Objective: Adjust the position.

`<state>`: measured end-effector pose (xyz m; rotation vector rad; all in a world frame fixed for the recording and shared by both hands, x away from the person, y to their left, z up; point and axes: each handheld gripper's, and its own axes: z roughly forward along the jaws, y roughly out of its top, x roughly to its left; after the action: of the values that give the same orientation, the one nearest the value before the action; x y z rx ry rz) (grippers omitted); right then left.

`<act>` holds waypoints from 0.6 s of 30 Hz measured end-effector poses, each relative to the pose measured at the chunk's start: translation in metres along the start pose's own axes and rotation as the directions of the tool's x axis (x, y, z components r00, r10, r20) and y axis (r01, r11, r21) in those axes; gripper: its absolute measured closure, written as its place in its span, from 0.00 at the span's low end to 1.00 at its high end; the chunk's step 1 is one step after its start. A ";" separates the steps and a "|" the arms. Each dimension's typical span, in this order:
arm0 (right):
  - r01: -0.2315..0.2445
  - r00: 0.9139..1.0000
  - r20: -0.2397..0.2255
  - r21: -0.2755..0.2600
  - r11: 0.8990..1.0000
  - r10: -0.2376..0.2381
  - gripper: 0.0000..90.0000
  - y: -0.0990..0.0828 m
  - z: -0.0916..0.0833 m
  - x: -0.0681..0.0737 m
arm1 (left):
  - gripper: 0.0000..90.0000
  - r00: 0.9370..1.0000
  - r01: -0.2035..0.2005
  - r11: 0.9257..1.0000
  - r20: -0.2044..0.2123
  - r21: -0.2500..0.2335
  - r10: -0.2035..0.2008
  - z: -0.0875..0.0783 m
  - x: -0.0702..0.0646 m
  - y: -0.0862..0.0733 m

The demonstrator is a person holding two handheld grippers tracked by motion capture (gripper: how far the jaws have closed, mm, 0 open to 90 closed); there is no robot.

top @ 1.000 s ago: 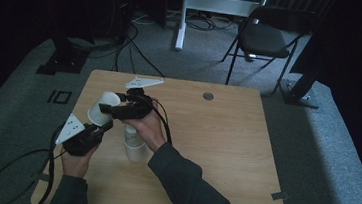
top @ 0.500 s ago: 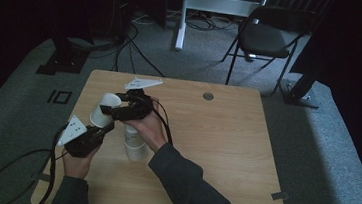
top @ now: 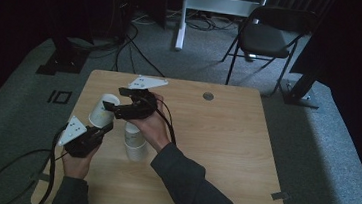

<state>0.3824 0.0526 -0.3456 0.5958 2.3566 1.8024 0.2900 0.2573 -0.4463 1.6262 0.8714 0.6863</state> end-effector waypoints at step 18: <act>-0.047 0.999 0.000 0.009 0.999 0.047 0.40 -0.008 0.002 -0.009 | 0.93 1.000 -0.002 1.000 0.010 -0.014 0.002 -0.006 0.004 0.011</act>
<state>0.3896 0.0489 -0.3551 0.6576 2.3715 1.8117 0.2895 0.2629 -0.4343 1.6174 0.8562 0.6840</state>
